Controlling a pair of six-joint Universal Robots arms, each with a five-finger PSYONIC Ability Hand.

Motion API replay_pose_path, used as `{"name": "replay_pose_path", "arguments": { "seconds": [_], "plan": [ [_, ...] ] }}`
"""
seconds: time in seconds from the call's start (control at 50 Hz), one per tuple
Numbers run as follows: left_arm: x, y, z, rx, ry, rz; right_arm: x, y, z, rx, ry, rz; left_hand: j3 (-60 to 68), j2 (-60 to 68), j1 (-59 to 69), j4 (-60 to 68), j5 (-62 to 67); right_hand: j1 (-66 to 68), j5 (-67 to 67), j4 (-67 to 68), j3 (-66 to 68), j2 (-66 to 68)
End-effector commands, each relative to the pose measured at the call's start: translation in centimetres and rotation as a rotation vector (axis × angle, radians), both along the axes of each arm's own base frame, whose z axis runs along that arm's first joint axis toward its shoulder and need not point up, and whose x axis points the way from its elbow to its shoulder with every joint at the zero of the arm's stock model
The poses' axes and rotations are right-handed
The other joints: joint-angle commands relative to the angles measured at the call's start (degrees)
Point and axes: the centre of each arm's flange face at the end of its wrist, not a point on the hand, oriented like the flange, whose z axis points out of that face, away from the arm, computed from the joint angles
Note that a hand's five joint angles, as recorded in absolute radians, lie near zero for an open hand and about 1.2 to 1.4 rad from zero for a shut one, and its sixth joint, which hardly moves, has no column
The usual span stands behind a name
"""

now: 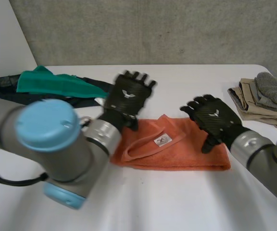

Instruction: Fold the laundry.

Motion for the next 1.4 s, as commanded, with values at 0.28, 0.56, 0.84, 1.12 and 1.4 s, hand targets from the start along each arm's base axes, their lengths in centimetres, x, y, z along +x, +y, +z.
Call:
{"name": "replay_pose_path", "arguments": {
  "seconds": [0.28,0.56,0.84,1.12,1.4],
  "plan": [
    [-5.1,-2.9,-9.9,0.069,-0.088,-0.032,-1.4,0.4,-5.4,0.092,0.157,-0.02,2.29,2.46,3.49,2.83,2.92,10.67,11.18,11.74,11.67,11.44],
    [0.8,-9.0,-7.3,-0.004,-0.126,0.367,-1.7,0.0,-5.5,0.082,0.175,-0.043,2.8,2.97,4.0,3.34,3.43,18.58,19.1,19.65,19.58,19.35],
    [1.3,-5.6,-5.3,0.01,-0.127,0.284,-2.4,-1.0,-5.5,0.051,0.193,-0.103,-0.07,0.11,1.13,0.48,0.56,45.42,45.94,46.5,46.43,46.2],
    [5.1,-3.6,1.6,-0.063,-0.046,0.333,-2.0,-4.1,-1.6,-0.332,0.486,-0.107,-1.41,-1.24,-0.21,-0.87,-0.78,66.79,67.31,67.87,67.8,67.57],
    [6.1,-3.5,1.5,0.018,0.056,0.353,11.5,8.1,-5.2,-0.453,0.284,0.609,-1.41,-1.24,-0.21,-0.87,-0.78,66.52,67.04,67.6,67.53,67.29]
  ]
}}
